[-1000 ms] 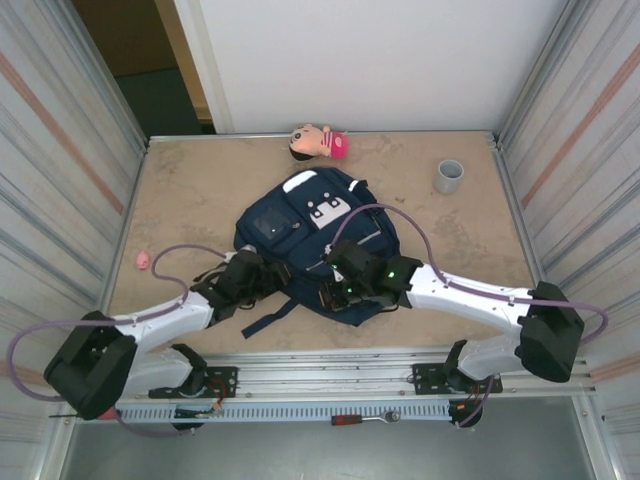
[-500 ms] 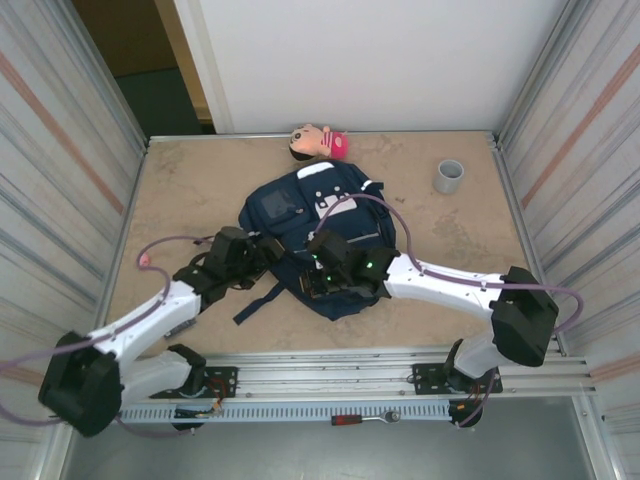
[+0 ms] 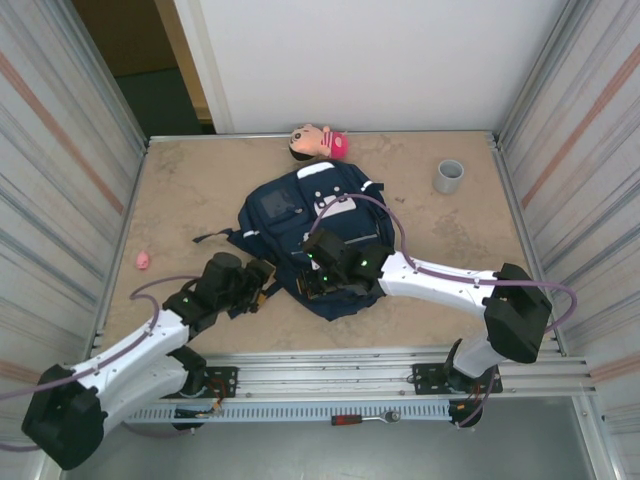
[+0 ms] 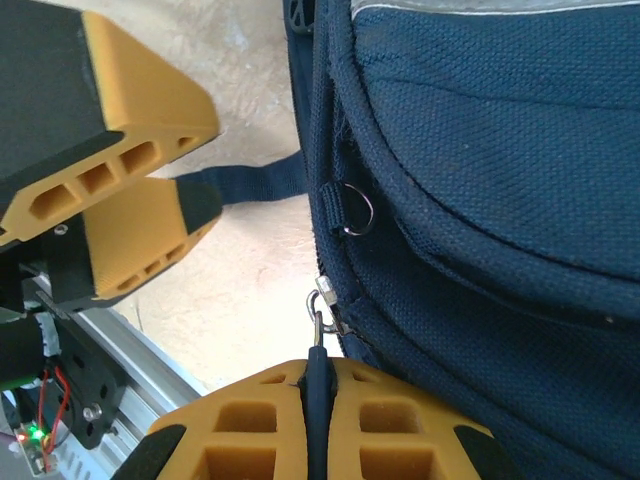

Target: Pack the student bag

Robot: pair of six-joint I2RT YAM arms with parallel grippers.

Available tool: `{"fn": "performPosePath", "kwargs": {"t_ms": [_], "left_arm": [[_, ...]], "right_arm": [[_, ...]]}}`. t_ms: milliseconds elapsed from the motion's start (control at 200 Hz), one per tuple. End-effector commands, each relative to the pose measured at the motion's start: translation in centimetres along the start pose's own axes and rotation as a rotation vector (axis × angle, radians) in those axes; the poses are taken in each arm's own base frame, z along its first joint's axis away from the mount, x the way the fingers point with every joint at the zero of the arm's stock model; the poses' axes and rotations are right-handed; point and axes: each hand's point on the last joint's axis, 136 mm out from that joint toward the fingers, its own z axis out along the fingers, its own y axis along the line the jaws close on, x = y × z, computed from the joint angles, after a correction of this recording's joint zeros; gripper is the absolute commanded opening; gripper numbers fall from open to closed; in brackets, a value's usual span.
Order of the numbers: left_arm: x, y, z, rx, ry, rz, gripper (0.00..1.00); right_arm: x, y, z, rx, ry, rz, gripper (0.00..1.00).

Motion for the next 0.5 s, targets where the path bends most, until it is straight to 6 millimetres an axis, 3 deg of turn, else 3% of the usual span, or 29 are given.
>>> {"fn": "performPosePath", "kwargs": {"t_ms": [0,261,491], "left_arm": [[1.0,-3.8,0.5,0.119,0.038,-0.024,0.64],[1.6,-7.2,1.0,0.186,0.039,0.028,0.62],[2.0,-7.6,0.4,0.201,0.014,0.037,0.59]], "right_arm": [[-0.3,2.4,-0.7,-0.071,0.003,-0.051,0.0],[0.1,2.5,-0.6,-0.078,0.019,-0.059,0.0],[0.3,2.5,-0.6,-0.082,0.022,-0.058,0.0]]}}
